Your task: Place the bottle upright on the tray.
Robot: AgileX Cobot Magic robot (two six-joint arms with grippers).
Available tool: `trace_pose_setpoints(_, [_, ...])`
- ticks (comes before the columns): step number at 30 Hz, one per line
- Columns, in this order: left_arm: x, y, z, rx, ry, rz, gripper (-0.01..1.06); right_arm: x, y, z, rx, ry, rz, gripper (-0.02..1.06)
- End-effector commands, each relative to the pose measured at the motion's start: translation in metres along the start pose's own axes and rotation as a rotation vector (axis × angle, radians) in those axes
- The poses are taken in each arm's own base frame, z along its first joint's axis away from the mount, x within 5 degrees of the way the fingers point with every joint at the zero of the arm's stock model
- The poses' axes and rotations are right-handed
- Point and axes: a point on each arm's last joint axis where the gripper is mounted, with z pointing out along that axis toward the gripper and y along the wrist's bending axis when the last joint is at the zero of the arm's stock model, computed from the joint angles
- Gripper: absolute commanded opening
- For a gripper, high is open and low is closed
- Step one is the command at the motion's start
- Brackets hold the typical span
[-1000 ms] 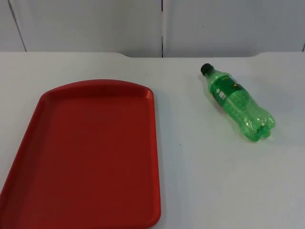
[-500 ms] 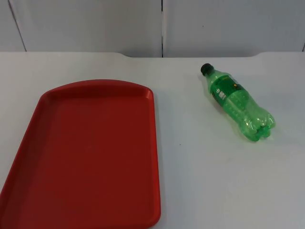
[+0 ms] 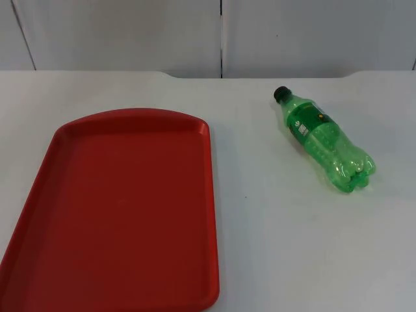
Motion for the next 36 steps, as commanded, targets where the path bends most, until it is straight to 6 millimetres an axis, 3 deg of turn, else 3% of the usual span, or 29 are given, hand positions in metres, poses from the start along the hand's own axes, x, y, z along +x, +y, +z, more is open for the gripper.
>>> trace_pose_setpoints(1, [-0.007, 0.008, -0.003, 0.003, -0.043, 0.015, 0.00, 0.000, 0.000, 0.000, 0.007, -0.008, 0.003, 0.95])
trace_pose_setpoints(10, [0.002, 0.048, 0.002, -0.078, -0.032, 0.019, 0.00, 0.000, 0.000, 0.000, 0.006, -0.008, 0.004, 0.95])
trace_pose_setpoints(14, [0.018, 0.072, 0.009, -0.122, -0.008, 0.009, 0.00, 0.000, 0.000, 0.000, 0.006, -0.008, 0.004, 0.95])
trace_pose_setpoints(17, [0.023, 0.075, 0.008, -0.104, -0.071, 0.005, 0.00, 0.000, 0.000, 0.000, 0.006, -0.008, 0.004, 0.95])
trace_pose_setpoints(24, [0.068, 0.091, -0.013, -0.061, -0.194, -0.026, 0.00, 0.000, 0.000, 0.000, 0.006, -0.008, 0.004, 0.95])
trace_pose_setpoints(32, [0.122, 0.099, -0.024, -0.057, -0.173, -0.059, 0.00, 0.000, 0.000, 0.000, 0.006, -0.008, 0.004, 0.95])
trace_pose_setpoints(36, [0.135, 0.101, -0.025, -0.062, -0.137, -0.025, 0.00, 0.000, 0.000, 0.000, 0.006, -0.008, 0.004, 0.95])
